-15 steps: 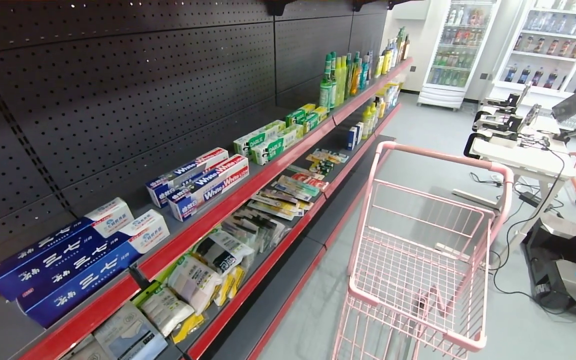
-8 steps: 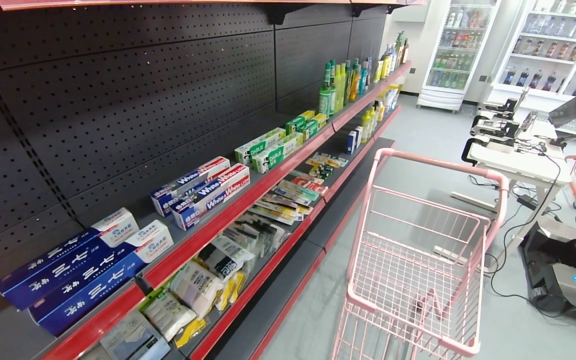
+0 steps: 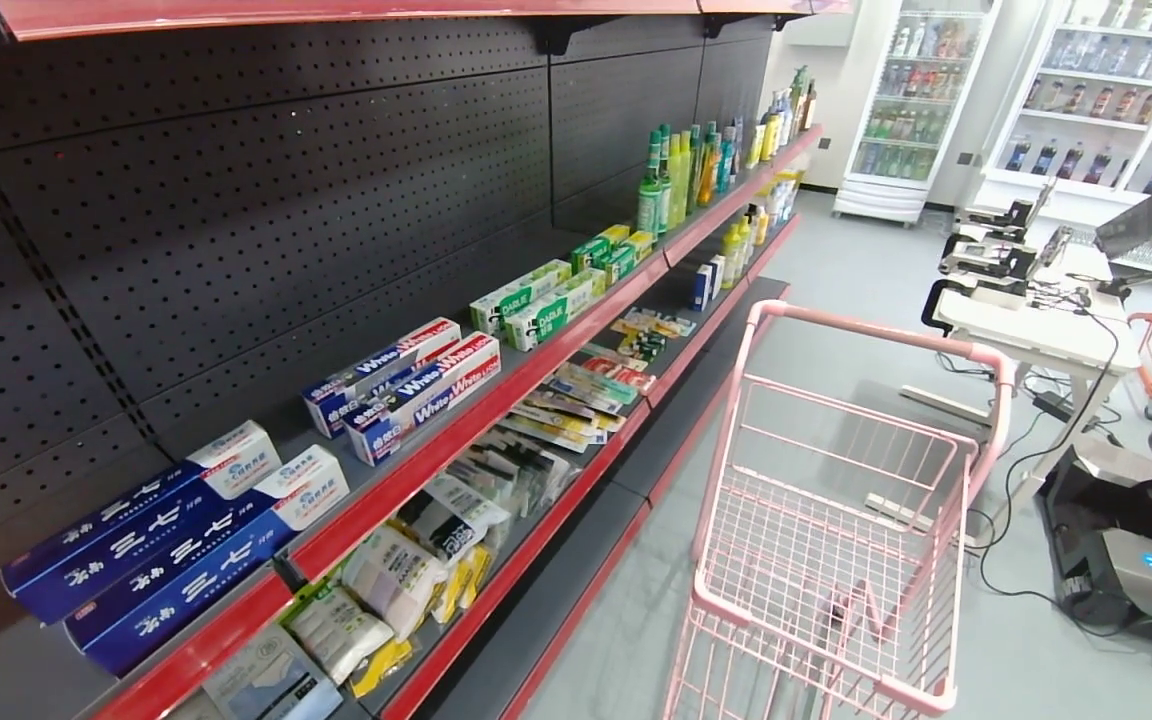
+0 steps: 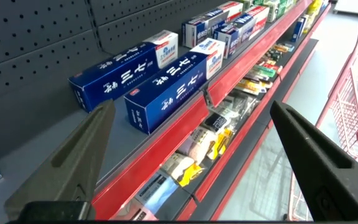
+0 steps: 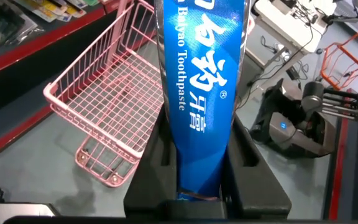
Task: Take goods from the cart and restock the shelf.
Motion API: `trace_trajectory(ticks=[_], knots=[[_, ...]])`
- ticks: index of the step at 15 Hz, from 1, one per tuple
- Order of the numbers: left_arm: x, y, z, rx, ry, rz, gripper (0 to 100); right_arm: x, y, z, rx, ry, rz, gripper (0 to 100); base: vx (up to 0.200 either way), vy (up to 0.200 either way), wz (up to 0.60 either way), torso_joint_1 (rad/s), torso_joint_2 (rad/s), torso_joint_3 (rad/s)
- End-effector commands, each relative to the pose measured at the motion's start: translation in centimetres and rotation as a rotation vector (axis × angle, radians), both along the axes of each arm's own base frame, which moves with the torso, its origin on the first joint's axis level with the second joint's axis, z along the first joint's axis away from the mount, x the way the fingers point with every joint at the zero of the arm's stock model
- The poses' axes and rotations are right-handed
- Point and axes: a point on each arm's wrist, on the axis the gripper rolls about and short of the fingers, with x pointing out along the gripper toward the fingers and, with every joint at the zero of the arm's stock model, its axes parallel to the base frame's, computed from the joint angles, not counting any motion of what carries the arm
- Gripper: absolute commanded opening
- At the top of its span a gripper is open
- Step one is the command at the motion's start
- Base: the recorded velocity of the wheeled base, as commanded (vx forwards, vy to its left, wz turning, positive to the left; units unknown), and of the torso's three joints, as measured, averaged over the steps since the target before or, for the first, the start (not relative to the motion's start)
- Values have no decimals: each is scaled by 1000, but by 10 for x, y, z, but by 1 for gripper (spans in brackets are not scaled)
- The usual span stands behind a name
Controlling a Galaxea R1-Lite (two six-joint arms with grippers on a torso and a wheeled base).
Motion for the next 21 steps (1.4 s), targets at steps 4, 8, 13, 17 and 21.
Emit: trace_trajectory(ticks=[4, 8, 13, 17, 21], knots=[[0, 0, 0, 0, 1, 1, 100, 0, 0, 0, 0, 2, -2, 0, 0, 0, 150, 1, -1, -1], [0, 0, 0, 0, 1, 1, 100, 2, 0, -1, -1, 11, -4, 0, 0, 0, 600, 2, -2, 5], [0, 0, 0, 0, 1, 1, 100, 3, 0, -1, -2, 13, -2, 0, 0, 0, 600, 6, 3, 0], [0, 0, 0, 0, 1, 1, 100, 3, 0, -1, -1, 13, 3, 0, 0, 0, 600, 0, 2, 5], [0, 0, 0, 0, 1, 1, 100, 3, 0, -1, -1, 13, 6, 0, 0, 0, 600, 1, 4, 1]])
